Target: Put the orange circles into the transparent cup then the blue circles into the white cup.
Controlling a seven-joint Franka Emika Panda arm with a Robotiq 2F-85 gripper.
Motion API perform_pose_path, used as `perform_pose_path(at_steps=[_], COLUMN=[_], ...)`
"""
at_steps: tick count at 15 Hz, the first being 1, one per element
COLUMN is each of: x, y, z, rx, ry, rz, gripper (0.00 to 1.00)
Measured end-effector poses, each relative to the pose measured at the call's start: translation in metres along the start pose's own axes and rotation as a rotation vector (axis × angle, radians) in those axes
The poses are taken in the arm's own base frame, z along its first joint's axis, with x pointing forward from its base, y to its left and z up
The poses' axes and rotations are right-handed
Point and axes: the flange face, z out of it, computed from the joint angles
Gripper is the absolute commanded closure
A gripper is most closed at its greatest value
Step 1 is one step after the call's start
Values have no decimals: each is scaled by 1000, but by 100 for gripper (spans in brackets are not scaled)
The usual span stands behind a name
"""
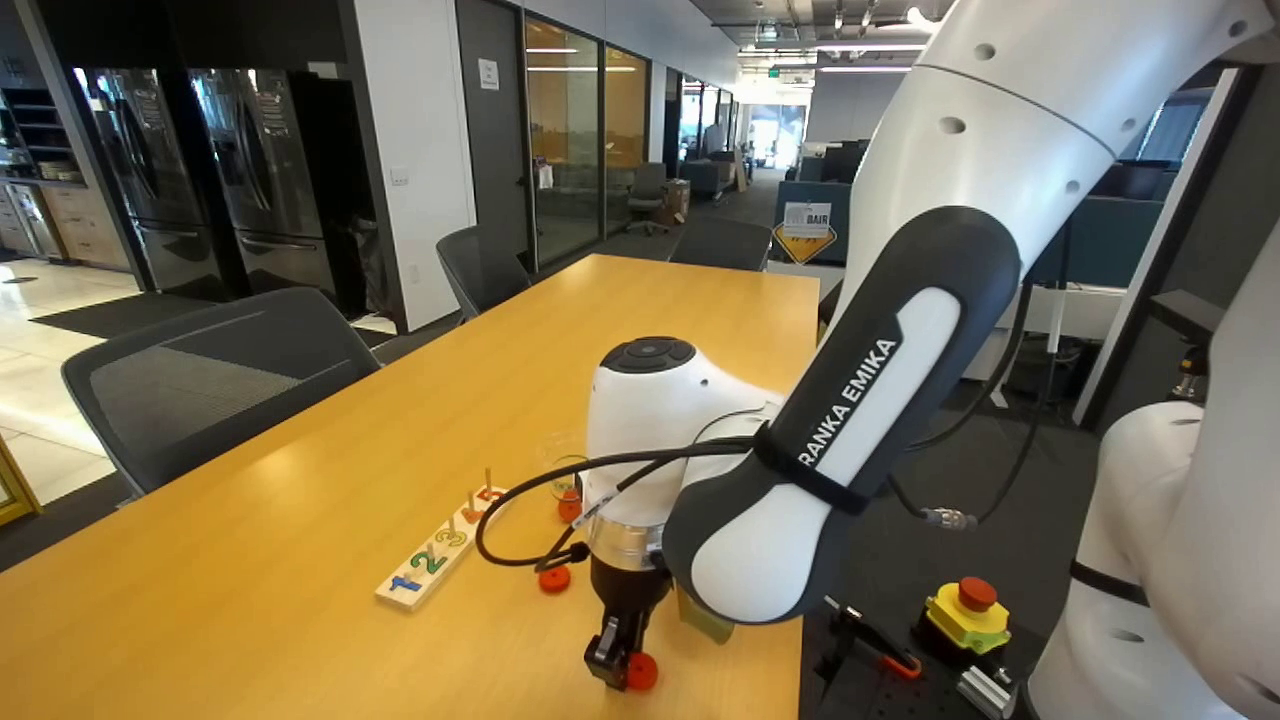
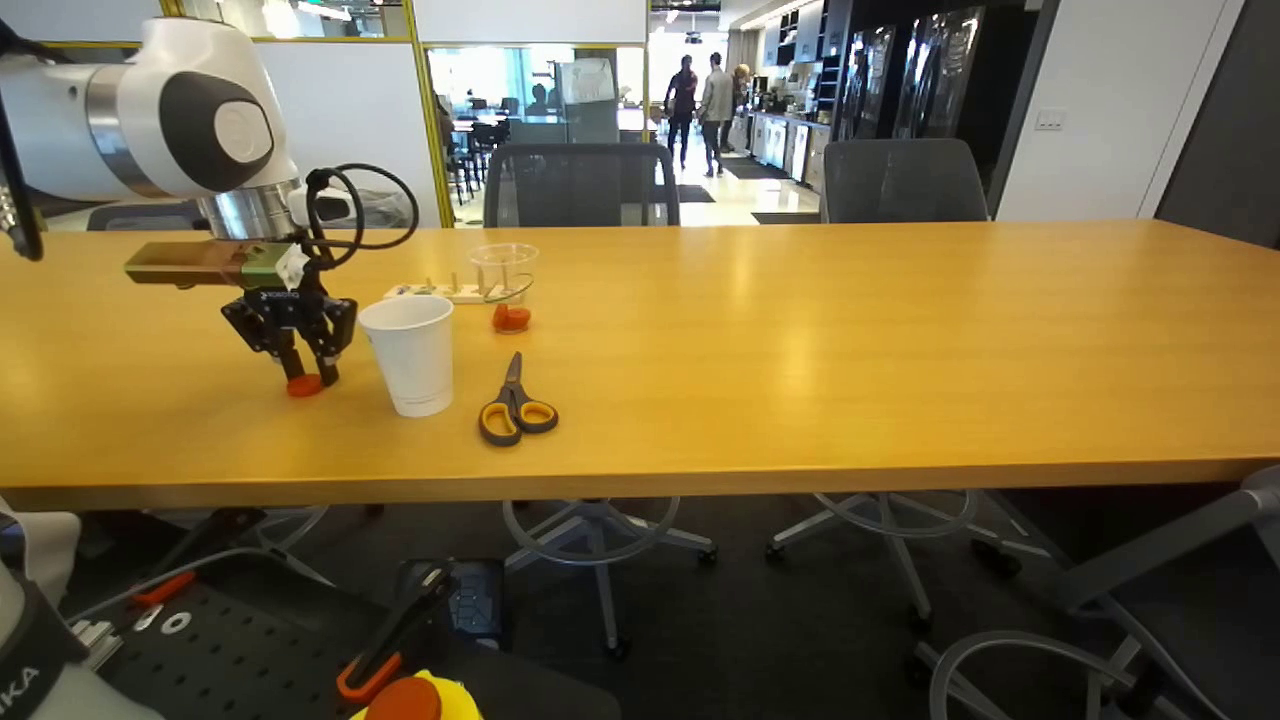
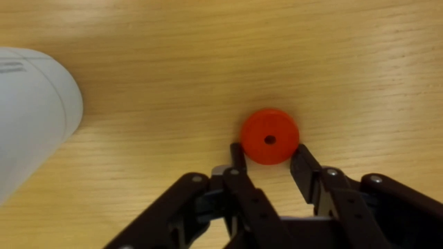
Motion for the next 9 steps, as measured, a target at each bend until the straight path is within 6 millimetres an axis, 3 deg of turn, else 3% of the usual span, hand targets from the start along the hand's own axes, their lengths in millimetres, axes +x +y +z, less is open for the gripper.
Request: perform_pose_path(at_steps=[6, 9], x=[1, 6], y=[1, 4], z=[-1, -12], rx=[-3, -9], ry=[4, 31], rz=[0, -3], gripper=[77, 77])
